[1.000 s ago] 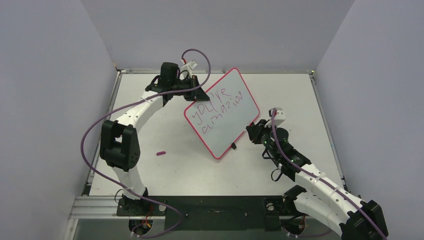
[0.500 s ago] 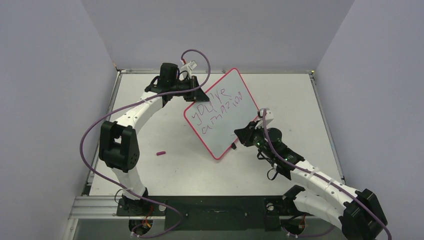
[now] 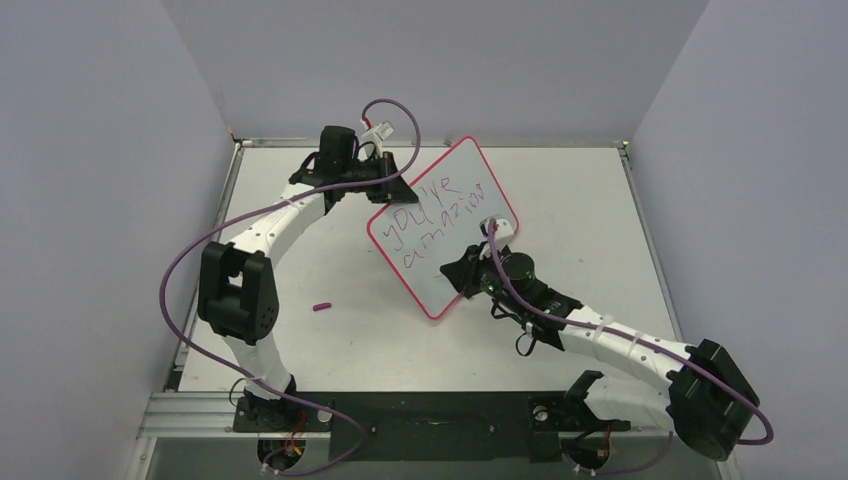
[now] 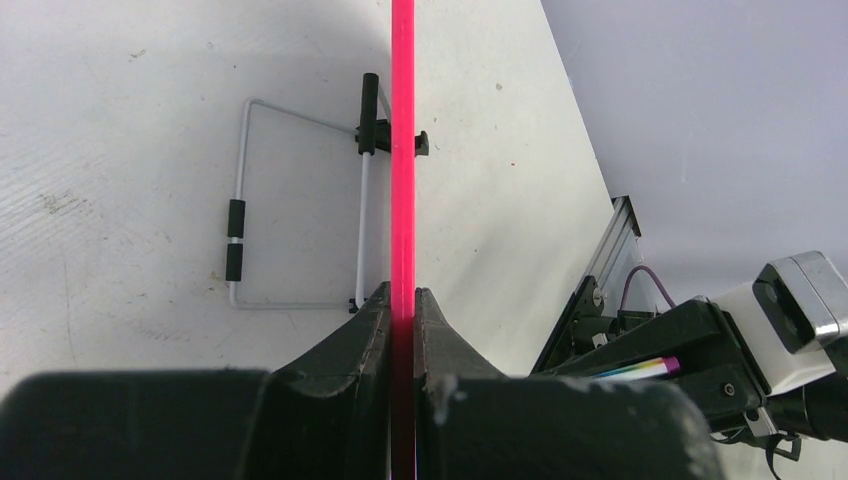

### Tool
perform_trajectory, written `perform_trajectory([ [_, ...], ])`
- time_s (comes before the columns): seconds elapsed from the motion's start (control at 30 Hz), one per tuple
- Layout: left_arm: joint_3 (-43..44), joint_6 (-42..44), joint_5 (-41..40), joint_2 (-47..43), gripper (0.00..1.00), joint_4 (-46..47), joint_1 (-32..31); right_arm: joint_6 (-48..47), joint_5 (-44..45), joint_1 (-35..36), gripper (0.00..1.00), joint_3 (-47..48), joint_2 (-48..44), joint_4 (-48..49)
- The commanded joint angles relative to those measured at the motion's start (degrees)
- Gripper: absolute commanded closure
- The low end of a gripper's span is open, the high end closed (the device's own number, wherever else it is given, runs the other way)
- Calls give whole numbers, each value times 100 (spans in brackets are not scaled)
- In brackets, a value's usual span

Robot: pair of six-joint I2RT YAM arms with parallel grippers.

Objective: Write a sentence on the whiteboard

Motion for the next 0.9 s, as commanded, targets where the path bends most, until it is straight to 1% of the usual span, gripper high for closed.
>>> perform_trajectory([
  [0.0, 55, -78, 370, -430, 100, 473, 13, -103, 37, 179, 100, 377, 178, 423],
  [0.5, 12, -89, 374, -431, 100, 495, 17, -133, 154, 499, 100, 622, 698, 659],
  [0.87, -14, -79, 360, -440, 100, 512, 26, -201, 203, 600, 100, 861, 1069, 734],
])
